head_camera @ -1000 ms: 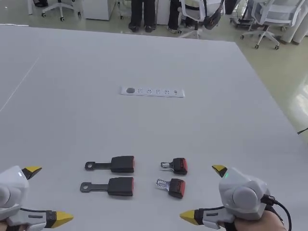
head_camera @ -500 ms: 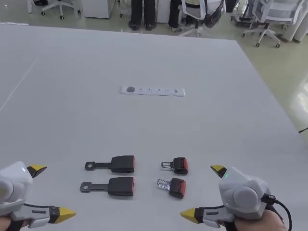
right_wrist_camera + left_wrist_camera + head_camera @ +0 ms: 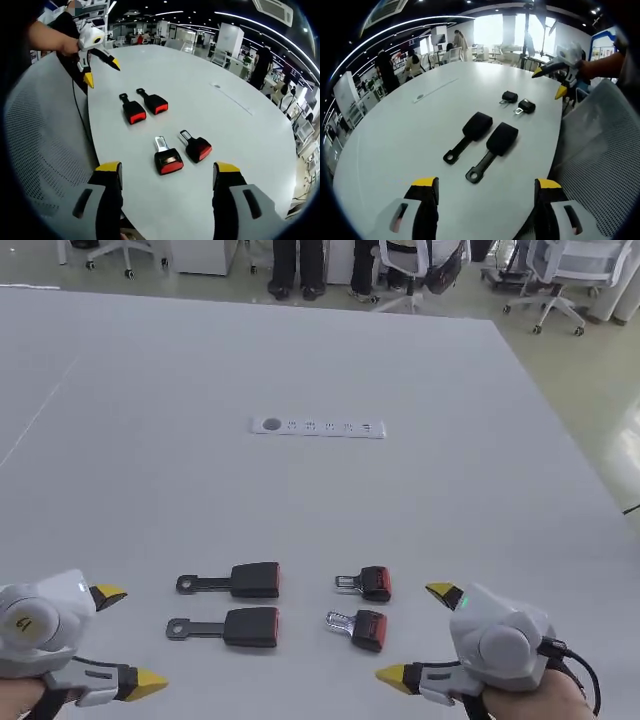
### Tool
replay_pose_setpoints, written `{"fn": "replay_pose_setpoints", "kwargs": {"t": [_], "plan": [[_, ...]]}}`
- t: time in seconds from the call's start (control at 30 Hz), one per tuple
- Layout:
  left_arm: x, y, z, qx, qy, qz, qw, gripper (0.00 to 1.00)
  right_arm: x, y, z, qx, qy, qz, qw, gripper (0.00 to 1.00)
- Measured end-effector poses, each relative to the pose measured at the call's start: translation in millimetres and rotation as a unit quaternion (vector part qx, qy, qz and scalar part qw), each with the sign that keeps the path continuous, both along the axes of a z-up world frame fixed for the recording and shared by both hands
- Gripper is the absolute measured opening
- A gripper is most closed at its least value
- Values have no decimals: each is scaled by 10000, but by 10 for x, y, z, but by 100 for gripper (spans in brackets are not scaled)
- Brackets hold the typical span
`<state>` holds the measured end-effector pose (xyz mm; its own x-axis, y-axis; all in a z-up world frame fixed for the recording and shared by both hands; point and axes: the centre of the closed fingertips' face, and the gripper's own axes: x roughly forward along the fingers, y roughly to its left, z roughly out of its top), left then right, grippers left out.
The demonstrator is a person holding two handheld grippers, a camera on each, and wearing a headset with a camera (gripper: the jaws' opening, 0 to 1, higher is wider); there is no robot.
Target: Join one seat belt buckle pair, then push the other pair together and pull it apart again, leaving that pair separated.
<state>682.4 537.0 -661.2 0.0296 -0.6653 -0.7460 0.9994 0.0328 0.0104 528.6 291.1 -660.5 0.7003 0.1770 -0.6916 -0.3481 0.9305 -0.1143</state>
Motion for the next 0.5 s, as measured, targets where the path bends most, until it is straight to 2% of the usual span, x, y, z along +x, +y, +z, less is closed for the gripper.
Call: {"fn": "replay_pose_setpoints", "kwargs": {"t": [0.07,0.17,0.23,0.33,0.5], "plan": [[-15,-25,-2,43,3,-75,10000,80,16,14,-6,-9,-1,51,10000,73],[-35,-104,45,-54,-40,-213,9998,79,50,48,-6,19,-15,152,9999,71],[-30,-135,37,-34,-47,-243,9997,79,63,72,-15,71,13,212,9997,67],[-27,-202,-15,36,-35,-345,9994,78,119,78,-35,-4,-57,287,9996,67],[-66,-320,-90,126,-58,-569,9983,76,166,114,-85,29,22,356,9994,64]]}}
